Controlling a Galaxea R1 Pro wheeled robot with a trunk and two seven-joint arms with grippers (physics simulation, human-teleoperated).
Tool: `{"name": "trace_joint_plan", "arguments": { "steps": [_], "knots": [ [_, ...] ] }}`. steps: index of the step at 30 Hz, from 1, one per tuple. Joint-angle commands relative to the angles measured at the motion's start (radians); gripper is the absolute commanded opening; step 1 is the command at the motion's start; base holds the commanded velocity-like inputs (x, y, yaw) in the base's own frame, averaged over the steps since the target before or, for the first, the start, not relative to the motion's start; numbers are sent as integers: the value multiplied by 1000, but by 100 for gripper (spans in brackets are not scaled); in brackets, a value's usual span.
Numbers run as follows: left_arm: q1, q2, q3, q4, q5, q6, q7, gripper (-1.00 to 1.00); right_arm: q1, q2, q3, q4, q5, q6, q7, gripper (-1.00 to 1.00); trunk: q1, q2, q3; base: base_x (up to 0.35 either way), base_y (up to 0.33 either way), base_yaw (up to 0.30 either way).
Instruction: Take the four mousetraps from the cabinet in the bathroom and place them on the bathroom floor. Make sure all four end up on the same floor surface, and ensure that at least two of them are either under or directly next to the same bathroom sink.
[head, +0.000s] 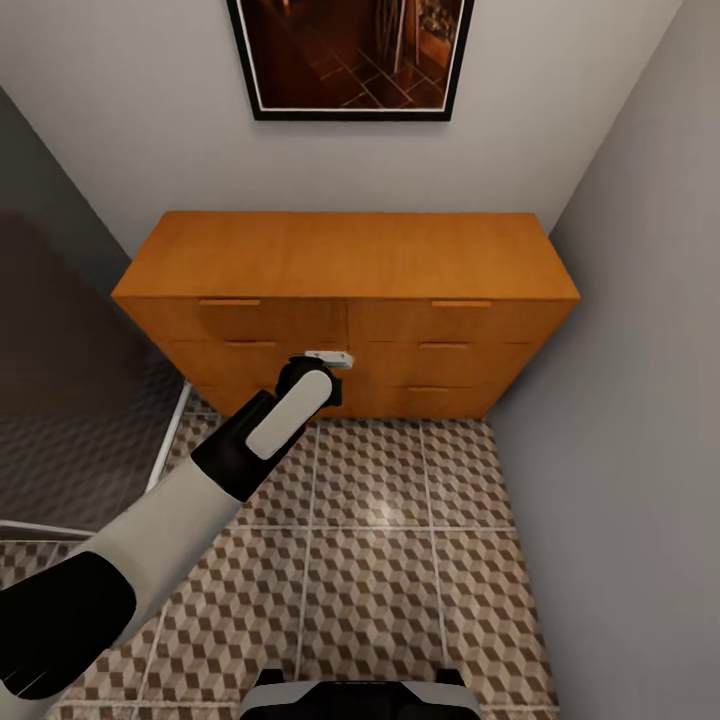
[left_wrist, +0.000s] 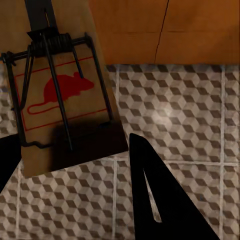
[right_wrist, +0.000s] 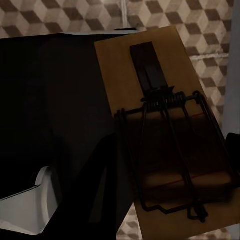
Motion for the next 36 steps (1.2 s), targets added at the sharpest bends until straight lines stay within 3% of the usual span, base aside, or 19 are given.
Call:
{"name": "trace_joint_plan", "arguments": {
  "steps": [1,6,9,11,14,15,16,17,20,22,26,30,31,36],
  "knots": [
    [0,0,-2,26,5,8,7,-100,0,0,9,1,-10,-3,-3,-100,0,-2,-1,-56,23,0],
    [39,-2,-10,183,4,-5,-15,-100,0,-1,9,1,-10,-3,-3,-100,0,-2,-1,-18,7,0],
    [60,-2,-48,266,4,-67,-72,-100,0,-1,9,1,-10,-3,-3,-100,0,-2,-1,-3,1,0],
    [67,-2,-102,329,4,-129,-124,-100,0,-1,9,1,-10,-3,-3,-100,0,-2,-1,-1,0,0],
    [73,-3,-254,466,4,-267,-240,-100,0,-1,9,1,-10,-3,-3,-100,0,-2,-1,0,0,0],
    [74,-3,-281,490,4,-290,-261,-100,0,-1,9,1,-10,-3,-3,-100,0,-2,-1,0,0,0],
    [76,-4,-358,561,5,-354,-328,-100,0,-2,9,1,-10,-4,-3,-100,0,-2,-1,0,0,0],
    [80,-5,-402,608,6,-395,-378,-100,0,-3,9,1,-10,-4,-3,-100,0,-2,-1,0,0,0],
    [110,-7,-472,736,8,-496,-529,-100,0,-5,9,1,-10,-5,-3,-100,0,-2,-1,0,0,0],
    [137,-7,-488,806,8,-554,-606,-100,0,-6,9,1,-10,-5,-3,-100,0,-2,-1,0,0,0],
    [201,-6,-497,923,6,-671,-697,-100,0,-5,9,1,-10,-5,-3,-100,0,-2,-1,0,0,0],
    [246,-4,-498,986,4,-733,-763,-100,0,-6,9,1,-10,-5,-3,-100,0,-2,-1,0,0,0],
    [291,-2,-500,1057,4,-782,-815,-100,0,-6,9,0,-10,-5,-3,-100,0,-2,-1,0,0,0],
    [332,7,-500,1145,4,-854,-903,-100,0,-6,9,-1,-8,-6,-3,-100,0,-2,-1,0,0,0]
  ]
}}
